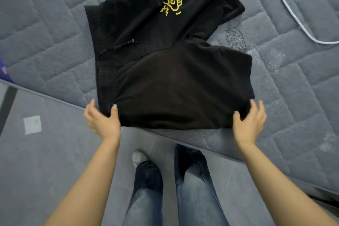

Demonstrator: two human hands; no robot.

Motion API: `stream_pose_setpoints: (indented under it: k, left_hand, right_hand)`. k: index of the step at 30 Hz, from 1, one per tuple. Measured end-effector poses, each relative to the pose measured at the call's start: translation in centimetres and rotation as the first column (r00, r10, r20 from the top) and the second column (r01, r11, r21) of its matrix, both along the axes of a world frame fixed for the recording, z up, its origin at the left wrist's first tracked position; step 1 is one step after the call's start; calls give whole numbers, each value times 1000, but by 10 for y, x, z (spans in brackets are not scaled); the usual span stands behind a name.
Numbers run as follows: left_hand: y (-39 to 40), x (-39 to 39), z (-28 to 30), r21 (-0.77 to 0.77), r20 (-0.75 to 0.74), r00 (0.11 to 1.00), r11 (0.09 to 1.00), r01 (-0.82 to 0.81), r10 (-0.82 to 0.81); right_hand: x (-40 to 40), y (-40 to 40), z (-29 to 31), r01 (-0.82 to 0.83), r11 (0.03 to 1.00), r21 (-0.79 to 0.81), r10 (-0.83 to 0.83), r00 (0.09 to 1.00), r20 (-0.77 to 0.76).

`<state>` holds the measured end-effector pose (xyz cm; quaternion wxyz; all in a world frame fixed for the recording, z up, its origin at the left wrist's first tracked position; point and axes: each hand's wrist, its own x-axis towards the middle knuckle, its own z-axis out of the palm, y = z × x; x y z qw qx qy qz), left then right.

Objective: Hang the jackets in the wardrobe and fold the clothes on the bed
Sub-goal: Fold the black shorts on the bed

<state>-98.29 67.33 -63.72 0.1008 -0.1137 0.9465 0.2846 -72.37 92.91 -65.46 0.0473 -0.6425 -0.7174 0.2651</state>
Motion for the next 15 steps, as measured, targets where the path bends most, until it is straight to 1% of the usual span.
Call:
stream_pose_setpoints:
  k: [1, 2, 3, 5, 6, 7, 9, 10, 11, 12, 14, 15]
  left_hand:
    - [8, -2, 5, -22, -60, 981, 983, 181, -182]
    - [23, -10, 10, -42, -82, 938, 942, 333, -336]
    - [34, -14, 12, -36, -59, 882, 884, 465, -467]
    - [64, -22, 13, 36, 37, 751, 752, 658, -659]
    - [81, -27, 10, 58, 68, 685, 689, 723, -725]
    - [98, -33, 4, 47, 75, 624, 628, 777, -778]
    - [125, -47, -16, -40, 112, 523, 522, 852, -845]
    - [132, -55, -29, -101, 161, 498, 488, 867, -852]
    - [136, -61, -42, -161, 231, 489, 463, 872, -841]
    - [135, -67, -55, -208, 302, 484, 439, 874, -821]
    - [131, -74, -74, -257, 367, 466, 393, 883, -805]
    - [130, -75, -78, -253, 370, 454, 383, 889, -810]
  right_hand:
    - [-9, 3, 5, -164, 986, -14, 164, 986, -37]
    - [-23, 12, 9, -306, 951, -50, 302, 949, -87]
    - [-34, 17, 11, -437, 896, -81, 428, 898, -104]
    - [-62, 31, 12, -657, 751, -66, 653, 754, -69]
    - [-77, 40, 9, -738, 673, -52, 737, 675, -46]
    - [-93, 50, 6, -798, 601, -38, 798, 603, -28]
    - [-120, 71, -10, -876, 480, -48, 877, 478, 40]
    - [-128, 81, -20, -887, 456, -66, 888, 449, 101]
    - [-131, 92, -31, -876, 474, -88, 873, 454, 179]
    - [-131, 102, -41, -841, 529, -110, 835, 493, 243]
    - [-125, 116, -53, -725, 679, -116, 717, 622, 315]
    - [-122, 119, -55, -682, 723, -113, 674, 659, 335]
